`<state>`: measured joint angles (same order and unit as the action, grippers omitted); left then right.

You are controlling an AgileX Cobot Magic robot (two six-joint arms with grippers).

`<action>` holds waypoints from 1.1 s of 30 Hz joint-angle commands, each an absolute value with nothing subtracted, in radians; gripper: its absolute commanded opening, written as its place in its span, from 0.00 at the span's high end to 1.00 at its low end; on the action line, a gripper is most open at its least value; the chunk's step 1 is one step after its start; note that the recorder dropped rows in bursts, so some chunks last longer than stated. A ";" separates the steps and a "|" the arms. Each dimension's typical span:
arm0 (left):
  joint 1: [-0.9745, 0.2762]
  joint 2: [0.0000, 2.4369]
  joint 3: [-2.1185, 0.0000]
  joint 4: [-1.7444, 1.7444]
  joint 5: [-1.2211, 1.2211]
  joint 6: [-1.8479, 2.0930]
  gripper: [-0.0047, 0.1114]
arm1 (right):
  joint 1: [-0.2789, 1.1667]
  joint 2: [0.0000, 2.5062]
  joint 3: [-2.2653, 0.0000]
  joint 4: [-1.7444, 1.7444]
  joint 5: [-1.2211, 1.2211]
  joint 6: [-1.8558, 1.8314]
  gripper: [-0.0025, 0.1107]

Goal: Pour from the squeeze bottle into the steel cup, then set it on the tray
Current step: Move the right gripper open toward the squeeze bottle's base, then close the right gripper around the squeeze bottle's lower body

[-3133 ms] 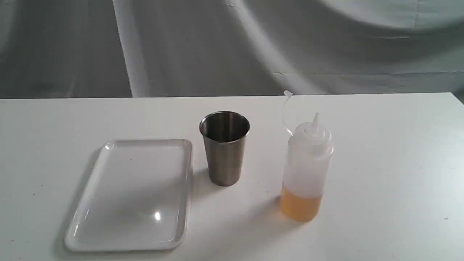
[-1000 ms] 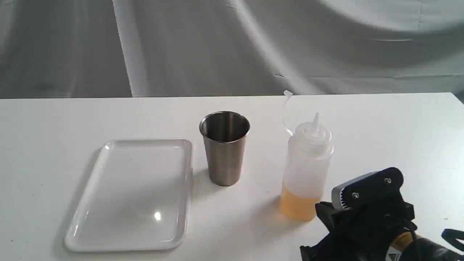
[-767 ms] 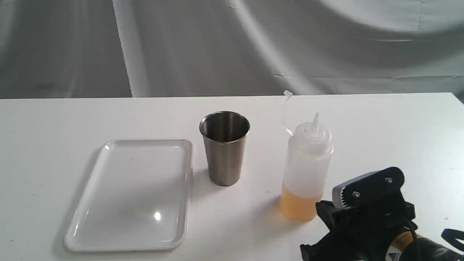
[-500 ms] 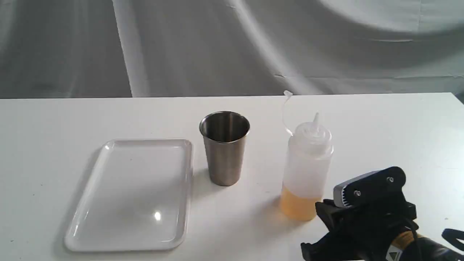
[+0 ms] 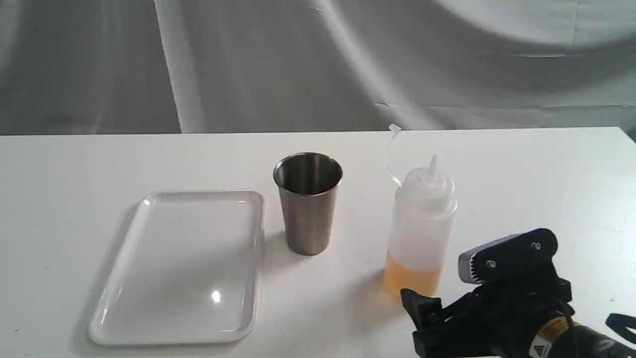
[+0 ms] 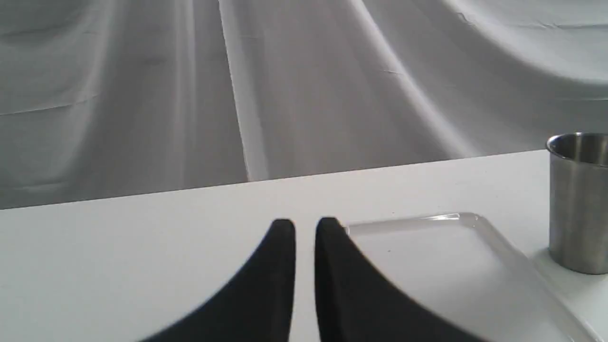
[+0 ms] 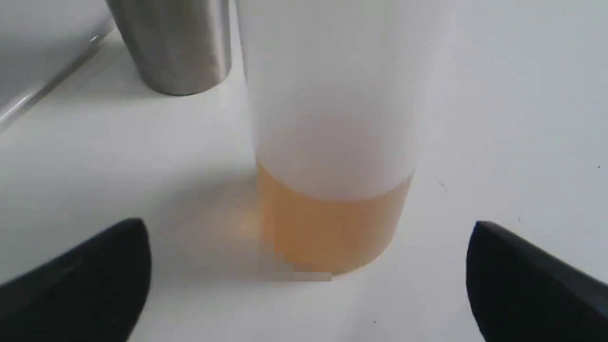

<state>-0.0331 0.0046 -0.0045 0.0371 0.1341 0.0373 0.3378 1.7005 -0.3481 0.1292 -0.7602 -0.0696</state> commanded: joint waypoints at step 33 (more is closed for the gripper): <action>-0.039 0.000 0.000 0.040 0.133 0.033 0.89 | 0.340 1.857 -0.527 0.205 -0.782 -0.057 0.19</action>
<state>-0.0331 0.0046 -0.0045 0.0371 0.1341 0.0373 0.3378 1.8571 -0.5223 0.1890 -0.7613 -0.0615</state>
